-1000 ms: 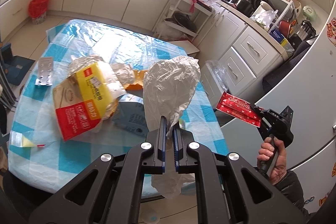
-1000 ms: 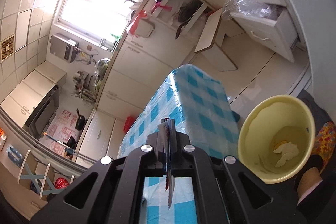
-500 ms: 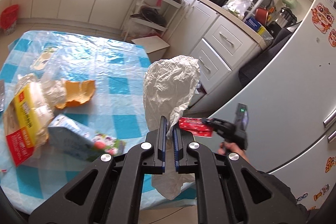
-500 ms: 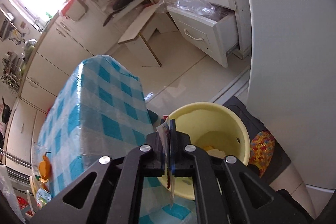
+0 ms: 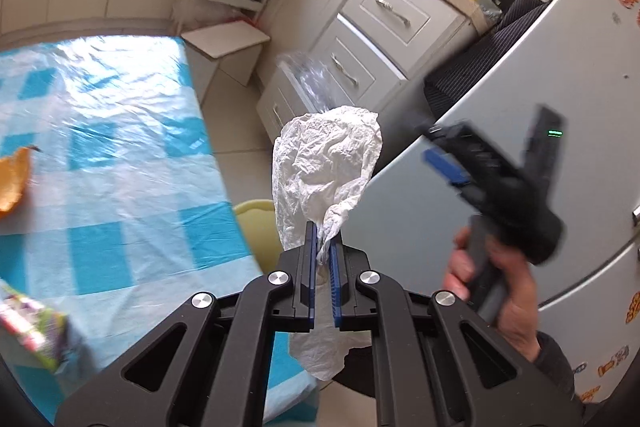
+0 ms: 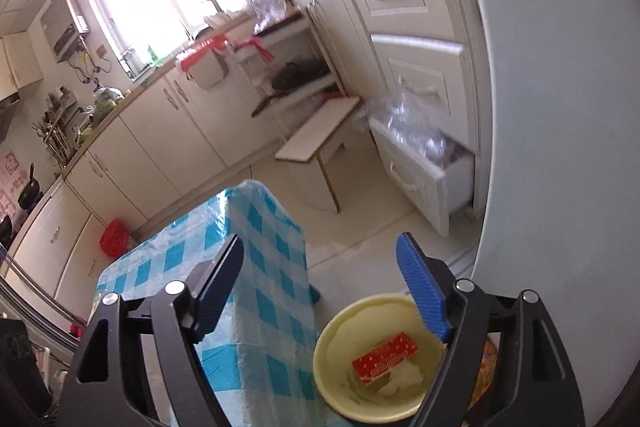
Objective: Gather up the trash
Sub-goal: 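Open the left gripper to drop the clear plastic bag into the bucket, then move both open grippers back over the trash on the table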
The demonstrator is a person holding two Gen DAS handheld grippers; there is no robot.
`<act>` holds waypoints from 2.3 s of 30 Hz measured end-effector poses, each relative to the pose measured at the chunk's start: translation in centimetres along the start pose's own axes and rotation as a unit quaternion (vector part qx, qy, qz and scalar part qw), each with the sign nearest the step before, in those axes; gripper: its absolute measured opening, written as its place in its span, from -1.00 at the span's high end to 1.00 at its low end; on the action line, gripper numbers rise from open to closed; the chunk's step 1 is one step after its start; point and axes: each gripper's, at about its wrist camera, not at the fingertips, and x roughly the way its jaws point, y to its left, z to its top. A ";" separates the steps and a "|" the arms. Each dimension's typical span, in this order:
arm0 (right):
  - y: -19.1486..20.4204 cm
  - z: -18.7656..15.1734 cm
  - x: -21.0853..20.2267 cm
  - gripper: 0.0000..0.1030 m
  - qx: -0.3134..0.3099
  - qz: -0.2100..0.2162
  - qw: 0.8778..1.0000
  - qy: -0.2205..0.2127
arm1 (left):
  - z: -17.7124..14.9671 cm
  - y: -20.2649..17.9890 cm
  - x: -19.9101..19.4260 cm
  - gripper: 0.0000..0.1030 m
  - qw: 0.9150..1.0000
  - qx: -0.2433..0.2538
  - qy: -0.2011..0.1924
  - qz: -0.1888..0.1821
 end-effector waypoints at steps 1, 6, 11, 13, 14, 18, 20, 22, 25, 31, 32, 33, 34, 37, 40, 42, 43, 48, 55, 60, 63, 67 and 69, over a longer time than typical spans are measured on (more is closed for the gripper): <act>-0.2 0.1 -0.6 -0.52 0.000 -0.001 1.000 -0.019 | 0.1 -0.1 1.6 0.89 1.000 -0.008 0.008 -0.003; -1.5 1.0 -0.8 -0.52 0.043 0.023 0.998 -0.036 | 0.4 -0.4 8.4 0.89 0.999 -0.024 0.046 0.016; -1.1 1.5 -1.1 -0.52 0.044 0.034 0.997 -0.045 | 0.3 0.2 12.8 0.87 0.995 -0.046 0.080 0.035; -0.7 1.6 -0.9 -0.52 0.042 0.037 0.998 -0.043 | 0.5 0.2 13.1 0.76 0.995 -0.045 0.080 0.037; -0.6 1.5 -0.8 -0.52 0.042 0.037 0.998 -0.041 | 0.6 0.2 13.0 0.66 0.995 -0.044 0.079 0.037; -0.1 1.5 -0.4 -0.52 0.042 0.038 0.998 -0.036 | 0.9 0.6 12.1 0.42 0.995 -0.049 0.073 0.035; 0.3 1.5 -0.3 -0.52 0.038 0.038 0.998 -0.037 | 1.1 1.0 11.7 0.27 0.995 -0.054 0.071 0.034; 0.6 1.4 -0.2 -0.52 0.037 0.038 0.998 -0.038 | 1.3 1.3 11.3 0.26 0.995 -0.058 0.072 0.032; 0.8 1.4 0.0 -0.52 0.032 0.038 0.998 -0.039 | 1.4 1.4 10.4 0.24 0.996 -0.059 0.065 0.031; 1.0 1.4 0.6 -0.52 0.041 0.042 0.998 -0.029 | 0.3 1.8 6.3 0.13 0.997 -0.043 0.042 0.056; 1.3 1.4 0.7 -0.52 0.039 0.044 0.998 -0.027 | -0.2 1.9 5.1 0.09 0.996 -0.039 0.037 0.065; 1.6 1.3 0.8 -0.52 0.034 0.046 0.998 -0.025 | -0.5 2.1 4.2 0.07 0.996 -0.037 0.033 0.072; 2.0 1.2 0.9 -0.52 0.029 0.047 0.998 -0.023 | -1.0 2.2 3.0 0.04 0.996 -0.035 0.029 0.079; 3.1 0.8 1.3 -0.53 0.014 0.050 0.999 -0.013 | -2.1 2.8 -0.5 -0.04 0.995 -0.030 0.014 0.099; 4.1 0.3 1.8 -0.54 0.000 0.049 0.999 -0.002 | -2.9 3.4 -4.2 -0.16 0.992 -0.026 -0.008 0.120; 4.9 -0.2 2.3 -0.54 -0.011 0.047 0.999 0.005 | -3.3 3.9 -6.7 -0.21 0.990 -0.024 -0.024 0.135; 5.3 -0.5 2.6 -0.55 -0.017 0.045 0.999 0.009 | -3.5 4.3 -7.9 -0.24 0.989 -0.026 -0.031 0.140; 6.8 -1.9 4.0 -0.59 -0.041 0.035 0.998 0.031 | -4.3 5.9 -11.6 -0.28 0.985 -0.046 -0.050 0.156; 8.4 -3.7 5.5 -0.59 -0.068 0.027 0.995 0.062 | -6.1 8.1 -14.8 -0.28 0.981 -0.068 -0.060 0.174; 9.3 -4.4 6.2 -0.59 -0.076 0.028 0.994 0.073 | -7.0 9.1 -15.8 -0.29 0.978 -0.079 -0.065 0.182; 10.0 -4.7 6.4 -0.59 -0.084 0.031 0.993 0.078 | -7.2 9.5 -16.2 -0.29 0.977 -0.085 -0.068 0.184; 10.7 -5.0 6.7 -0.59 -0.091 0.036 0.992 0.084 | -7.4 10.0 -16.9 -0.31 0.975 -0.088 -0.072 0.190; 11.0 -5.0 6.9 -0.59 -0.094 0.039 0.991 0.087 | -7.6 10.2 -17.1 -0.32 0.974 -0.091 -0.072 0.193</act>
